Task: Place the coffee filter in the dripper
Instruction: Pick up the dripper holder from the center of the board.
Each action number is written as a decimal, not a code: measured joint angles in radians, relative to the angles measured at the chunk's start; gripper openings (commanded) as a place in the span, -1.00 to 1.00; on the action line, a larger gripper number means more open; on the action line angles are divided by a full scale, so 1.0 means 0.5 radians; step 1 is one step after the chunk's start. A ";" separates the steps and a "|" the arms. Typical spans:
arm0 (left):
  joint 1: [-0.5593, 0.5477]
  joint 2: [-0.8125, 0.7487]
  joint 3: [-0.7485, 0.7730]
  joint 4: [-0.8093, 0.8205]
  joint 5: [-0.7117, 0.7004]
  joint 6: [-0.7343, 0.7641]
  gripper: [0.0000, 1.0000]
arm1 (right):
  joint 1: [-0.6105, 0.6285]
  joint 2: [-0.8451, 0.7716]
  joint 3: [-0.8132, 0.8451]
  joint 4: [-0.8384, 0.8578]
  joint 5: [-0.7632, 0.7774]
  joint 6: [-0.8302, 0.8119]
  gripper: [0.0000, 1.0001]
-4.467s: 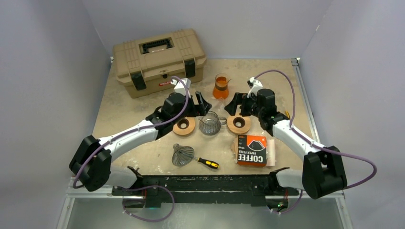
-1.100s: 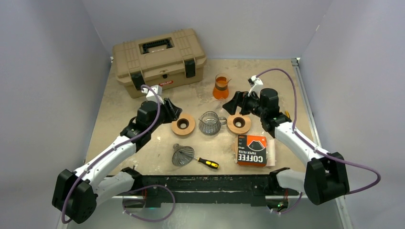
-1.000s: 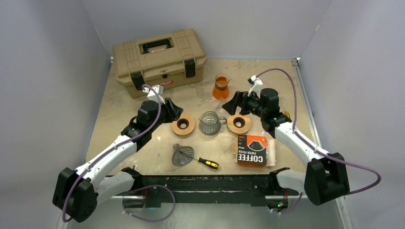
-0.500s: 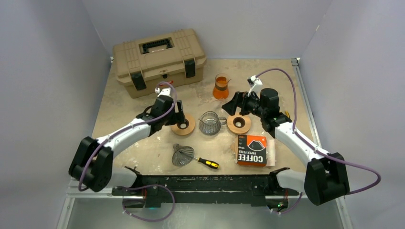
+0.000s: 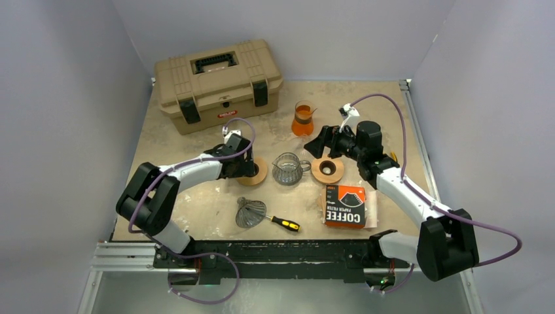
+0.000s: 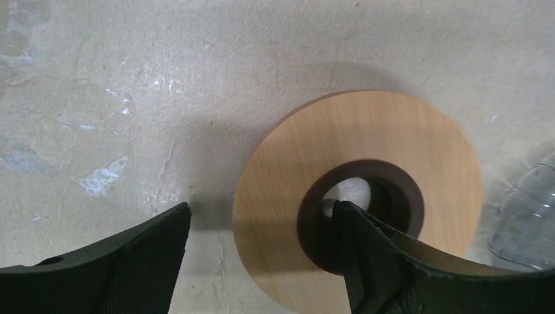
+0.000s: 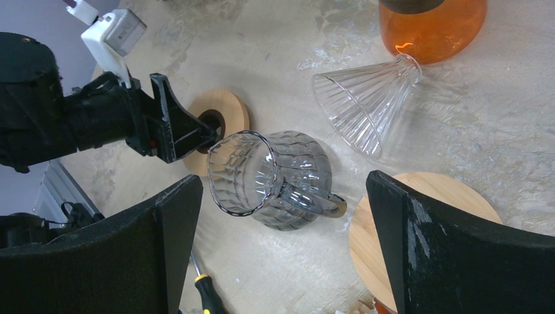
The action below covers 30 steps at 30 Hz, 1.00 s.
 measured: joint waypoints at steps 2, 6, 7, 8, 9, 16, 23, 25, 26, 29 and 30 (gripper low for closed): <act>0.000 0.041 0.000 0.001 -0.001 -0.005 0.50 | 0.000 0.000 0.000 0.000 0.000 0.000 0.98; 0.000 0.055 -0.002 0.049 -0.008 -0.012 0.40 | 0.001 0.000 0.000 0.000 0.001 0.000 0.98; 0.000 0.058 -0.004 0.063 -0.007 -0.014 0.35 | 0.001 0.000 0.000 0.000 0.001 0.000 0.98; 0.000 0.063 -0.005 0.079 -0.007 -0.014 0.28 | 0.001 0.000 0.000 0.000 0.002 0.001 0.98; 0.000 0.068 -0.005 0.097 -0.007 -0.014 0.22 | 0.000 0.000 0.000 0.000 0.002 0.001 0.98; 0.000 0.077 -0.013 0.163 0.030 -0.024 -0.18 | 0.001 0.005 0.000 0.000 0.005 0.001 0.98; 0.001 0.050 -0.038 0.172 0.051 -0.031 -0.52 | 0.000 0.027 0.000 0.001 0.013 0.001 0.98; 0.001 0.040 -0.050 0.180 0.056 -0.031 -0.63 | 0.000 0.027 0.000 0.002 0.014 0.001 0.98; 0.001 0.032 -0.058 0.185 0.060 -0.030 -0.66 | 0.000 0.027 0.000 0.000 0.014 0.001 0.98; 0.000 -0.008 -0.086 0.170 0.090 -0.030 -0.78 | 0.001 0.027 0.000 0.001 0.014 0.001 0.98; 0.000 -0.026 -0.096 0.165 0.096 -0.029 -0.80 | 0.000 0.027 0.000 0.000 0.014 0.001 0.98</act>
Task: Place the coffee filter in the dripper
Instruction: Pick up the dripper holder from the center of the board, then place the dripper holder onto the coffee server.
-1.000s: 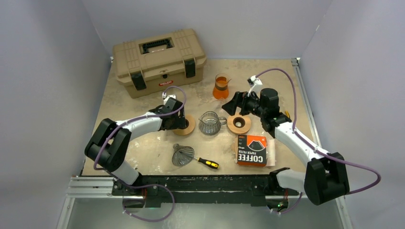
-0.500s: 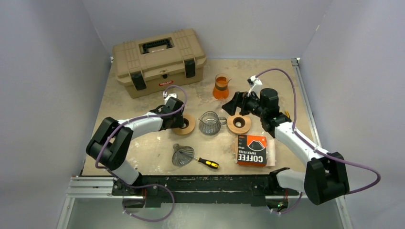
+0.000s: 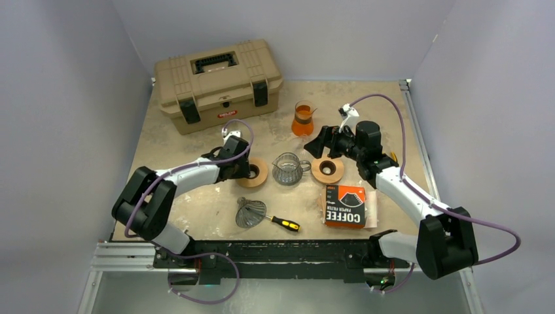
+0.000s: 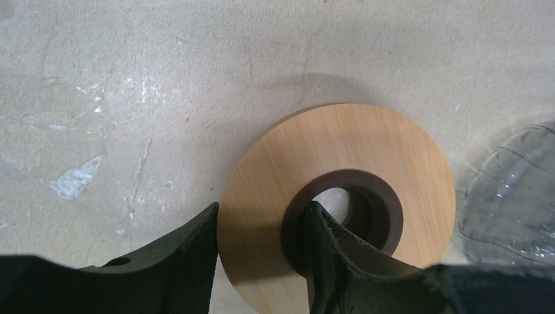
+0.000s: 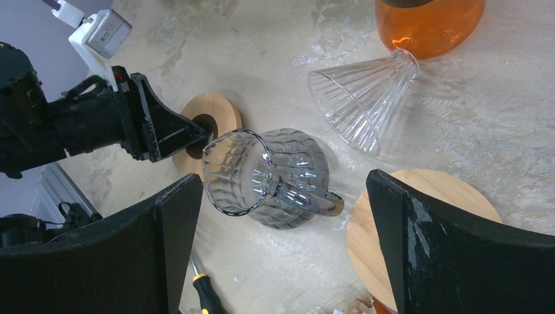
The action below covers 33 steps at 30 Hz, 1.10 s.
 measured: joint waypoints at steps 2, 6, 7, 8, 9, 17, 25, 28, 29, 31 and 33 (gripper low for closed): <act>0.000 -0.037 -0.010 -0.014 0.010 0.002 -0.88 | 0.000 0.000 0.000 0.002 0.000 0.000 0.98; 0.000 -0.141 -0.016 -0.020 0.015 0.004 -0.99 | 0.000 0.000 0.000 0.002 0.000 0.001 0.98; 0.000 -0.171 -0.023 -0.017 0.017 0.004 -1.00 | 0.001 0.000 0.000 0.002 0.000 0.001 0.98; 0.000 -0.208 -0.034 -0.016 0.018 0.005 -1.00 | 0.001 0.000 0.000 0.002 0.000 0.001 0.98; 0.000 -0.251 -0.047 -0.015 0.018 0.005 -1.00 | 0.000 0.000 0.000 0.002 0.000 0.001 0.98; 0.000 -0.509 -0.161 0.023 0.009 0.004 -1.00 | 0.000 0.000 0.000 0.010 -0.003 0.009 0.98; 0.000 -0.760 -0.276 0.165 0.060 0.018 -1.00 | 0.001 -0.017 0.000 0.016 -0.008 0.017 0.98; 0.000 -0.793 -0.291 0.243 0.111 0.023 -1.00 | 0.001 -0.031 0.000 0.021 -0.011 0.017 0.98; 0.000 -0.801 -0.296 0.276 0.134 0.023 -1.00 | 0.001 -0.034 0.000 0.024 -0.013 0.017 0.98; -0.004 -0.814 -0.299 0.320 0.170 0.027 -1.00 | 0.001 -0.038 0.000 0.023 -0.015 0.017 0.98; -0.021 -0.822 -0.299 0.362 0.188 0.037 -1.00 | 0.001 -0.046 0.000 0.024 -0.018 0.017 0.98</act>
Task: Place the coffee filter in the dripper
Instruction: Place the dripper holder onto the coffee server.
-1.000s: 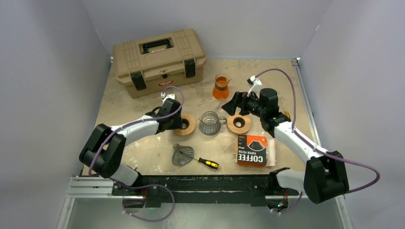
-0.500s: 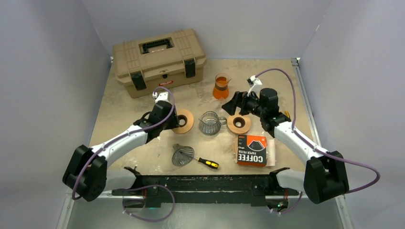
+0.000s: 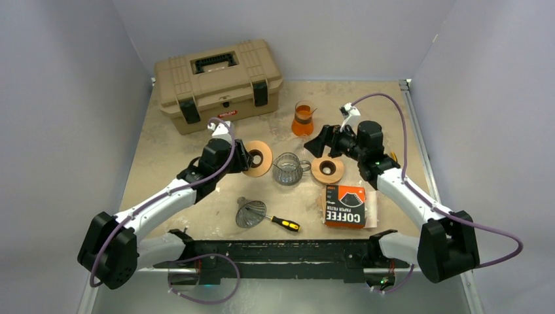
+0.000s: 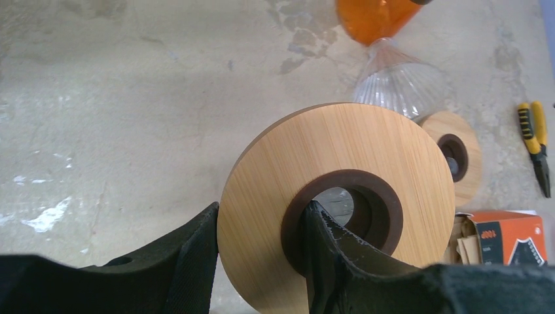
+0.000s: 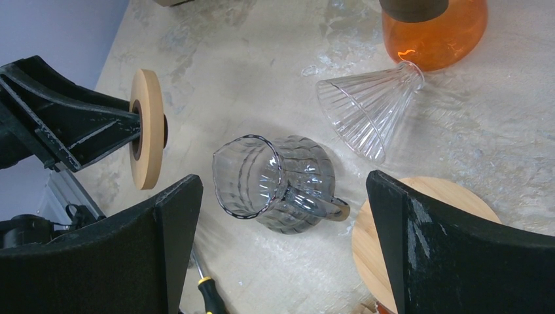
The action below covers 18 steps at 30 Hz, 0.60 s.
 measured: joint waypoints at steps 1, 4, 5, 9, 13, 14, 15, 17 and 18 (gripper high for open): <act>-0.016 -0.002 0.000 0.018 0.004 0.001 -1.00 | 0.000 -0.005 0.000 0.000 -0.002 0.000 0.98; -0.101 -0.005 0.001 0.058 0.000 0.021 -1.00 | 0.000 -0.022 0.000 0.002 -0.018 0.003 0.98; -0.142 -0.005 0.002 0.059 -0.011 0.033 -1.00 | 0.000 -0.027 0.000 0.002 -0.025 0.005 0.98; -0.270 -0.005 0.019 0.054 -0.050 0.092 -1.00 | 0.000 -0.051 0.000 -0.010 -0.072 0.008 0.98; -0.302 -0.019 0.036 0.056 -0.082 0.143 -1.00 | 0.000 -0.117 -0.003 -0.008 -0.145 0.024 0.97; -0.302 -0.028 0.036 0.057 -0.089 0.156 -1.00 | 0.000 -0.133 -0.004 -0.007 -0.166 0.031 0.97; -0.303 -0.040 0.036 0.059 -0.092 0.162 -1.00 | 0.000 -0.149 -0.004 -0.005 -0.185 0.036 0.96; -0.303 -0.064 0.036 0.063 -0.092 0.173 -1.00 | 0.003 -0.168 -0.003 -0.002 -0.232 0.040 0.93; -0.303 -0.077 0.036 0.069 -0.091 0.174 -1.00 | 0.006 -0.170 -0.003 0.001 -0.256 0.043 0.91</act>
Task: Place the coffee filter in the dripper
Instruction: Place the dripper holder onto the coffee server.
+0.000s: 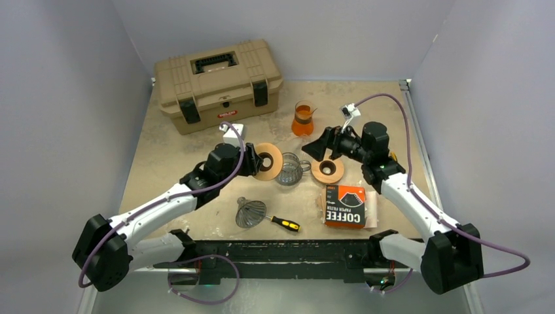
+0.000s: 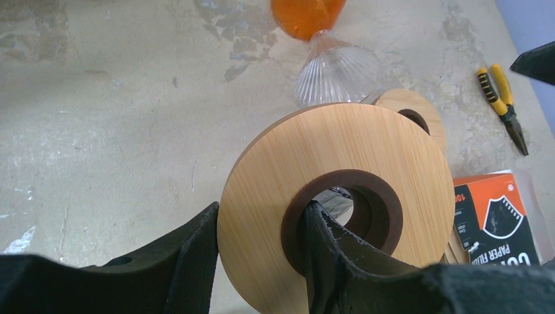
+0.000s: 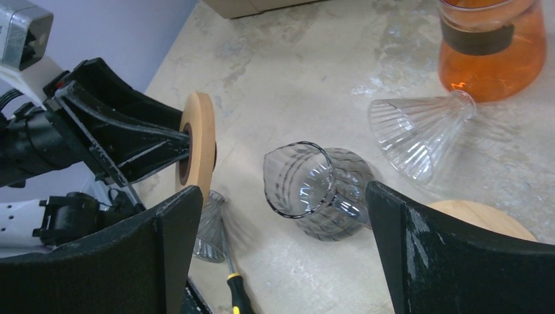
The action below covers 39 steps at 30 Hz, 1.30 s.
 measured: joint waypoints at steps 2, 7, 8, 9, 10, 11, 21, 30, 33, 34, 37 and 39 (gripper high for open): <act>0.000 -0.023 0.000 0.014 0.002 0.000 -1.00 | 0.017 0.000 0.000 0.009 -0.056 0.016 0.84; 0.000 -0.085 -0.001 0.076 0.009 -0.001 -1.00 | 0.121 0.018 0.000 0.087 -0.169 0.090 0.58; 0.000 -0.098 -0.001 0.090 0.013 -0.002 -1.00 | 0.145 0.026 0.000 0.110 -0.179 0.104 0.56; 0.000 -0.108 -0.001 0.100 0.020 -0.002 -1.00 | 0.178 0.037 0.000 0.133 -0.199 0.128 0.55; 0.000 -0.114 -0.001 0.106 0.024 -0.002 -1.00 | 0.211 0.053 0.000 0.159 -0.215 0.153 0.54; 0.000 -0.117 -0.001 0.111 0.030 -0.002 -1.00 | 0.243 0.071 0.000 0.191 -0.224 0.177 0.53; -0.002 -0.127 -0.001 0.121 0.079 -0.002 -1.00 | 0.418 0.271 0.004 0.438 -0.277 0.402 0.16; -0.002 -0.160 -0.011 0.123 0.088 -0.001 -1.00 | 0.432 0.423 0.028 0.540 -0.336 0.533 -0.89; -0.001 -0.160 -0.031 0.134 0.086 -0.004 -0.96 | 0.439 0.440 0.041 0.547 -0.344 0.548 -1.00; 0.001 -0.160 -0.035 0.139 0.087 -0.005 -0.93 | 0.439 0.449 0.045 0.539 -0.352 0.548 -1.00; 0.001 -0.161 -0.050 0.157 0.086 -0.011 -0.73 | 0.439 0.456 0.059 0.519 -0.357 0.536 -1.00; 0.001 -0.168 -0.068 0.185 0.085 -0.014 -0.63 | 0.439 0.459 0.064 0.512 -0.358 0.529 -1.00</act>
